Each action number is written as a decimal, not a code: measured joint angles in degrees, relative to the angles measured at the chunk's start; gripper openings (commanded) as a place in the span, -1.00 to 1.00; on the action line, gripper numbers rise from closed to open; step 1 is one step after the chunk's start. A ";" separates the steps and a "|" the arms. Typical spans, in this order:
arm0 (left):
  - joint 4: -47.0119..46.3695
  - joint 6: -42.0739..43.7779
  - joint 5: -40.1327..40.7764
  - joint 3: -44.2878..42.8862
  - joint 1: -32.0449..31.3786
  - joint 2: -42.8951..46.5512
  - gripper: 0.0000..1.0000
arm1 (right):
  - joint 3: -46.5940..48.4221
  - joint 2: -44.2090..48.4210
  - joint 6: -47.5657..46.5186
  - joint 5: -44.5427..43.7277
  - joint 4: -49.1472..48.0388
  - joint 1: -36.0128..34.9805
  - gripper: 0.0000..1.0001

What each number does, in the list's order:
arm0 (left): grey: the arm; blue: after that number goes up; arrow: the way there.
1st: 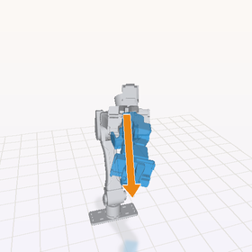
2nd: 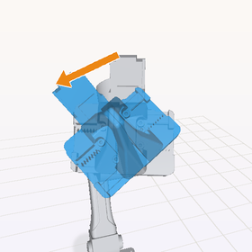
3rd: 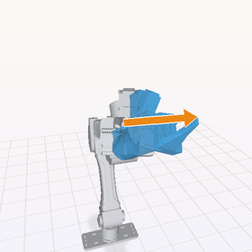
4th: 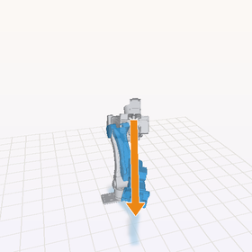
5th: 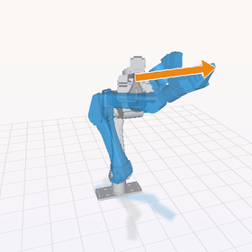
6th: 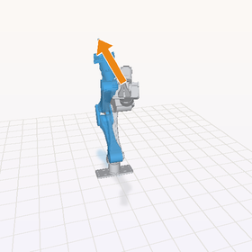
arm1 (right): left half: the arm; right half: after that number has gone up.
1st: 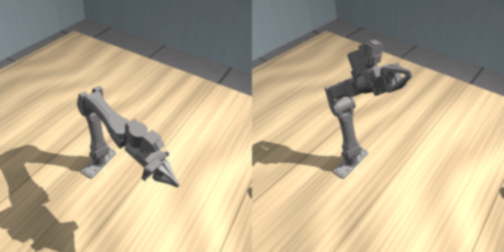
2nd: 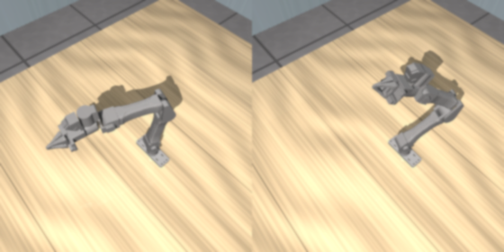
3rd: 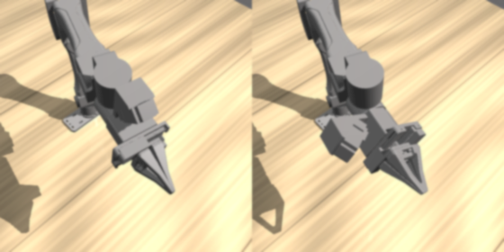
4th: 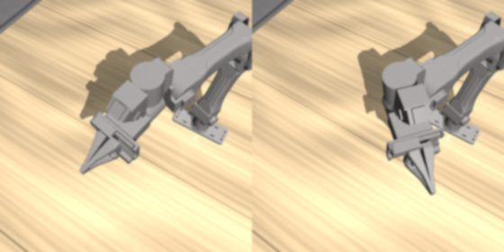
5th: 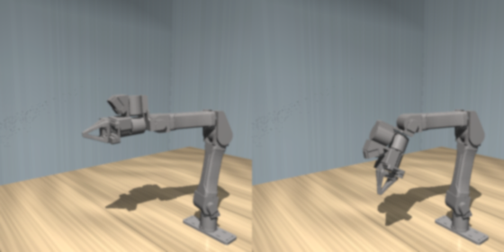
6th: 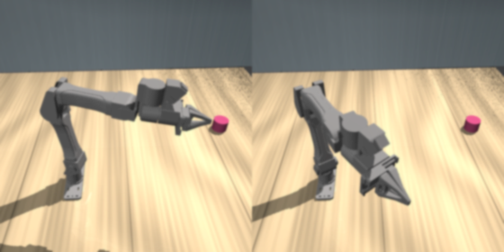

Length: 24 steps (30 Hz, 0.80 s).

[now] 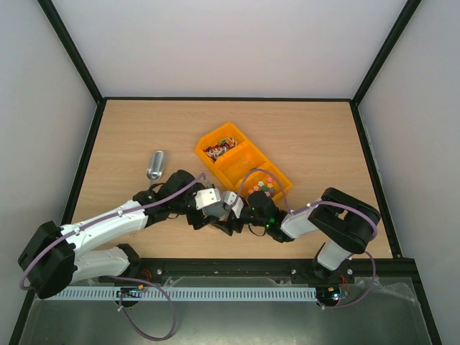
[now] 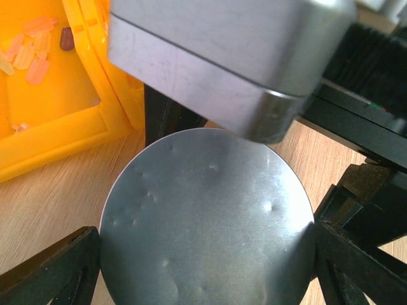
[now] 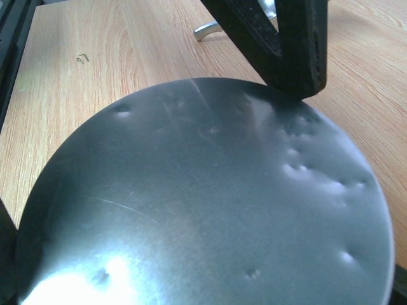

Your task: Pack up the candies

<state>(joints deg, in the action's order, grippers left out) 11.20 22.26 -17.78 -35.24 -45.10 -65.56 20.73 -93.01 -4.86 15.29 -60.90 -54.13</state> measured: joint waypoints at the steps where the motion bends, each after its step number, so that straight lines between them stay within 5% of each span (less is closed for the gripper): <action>1: -0.02 0.20 0.02 -0.04 0.04 -0.17 0.57 | 0.00 0.00 -0.09 0.02 0.00 0.00 -0.21; 9: 1.42 6.58 -5.22 -1.51 3.45 -2.19 0.39 | -0.46 0.11 -1.29 1.36 -0.31 0.46 -0.21; 18: 10.88 26.47 -13.94 -5.99 5.07 -5.42 0.40 | -1.79 1.42 -5.51 6.78 0.09 0.50 -0.21; 24: 15.93 32.35 -15.21 -10.05 5.70 -8.74 0.94 | -1.79 1.46 -5.77 6.71 0.17 0.52 -0.21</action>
<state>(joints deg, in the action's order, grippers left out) 27.14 54.61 -32.99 -45.30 -39.40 -74.30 18.94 -91.55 -10.63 22.00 -60.73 -53.60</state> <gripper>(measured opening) 0.887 0.868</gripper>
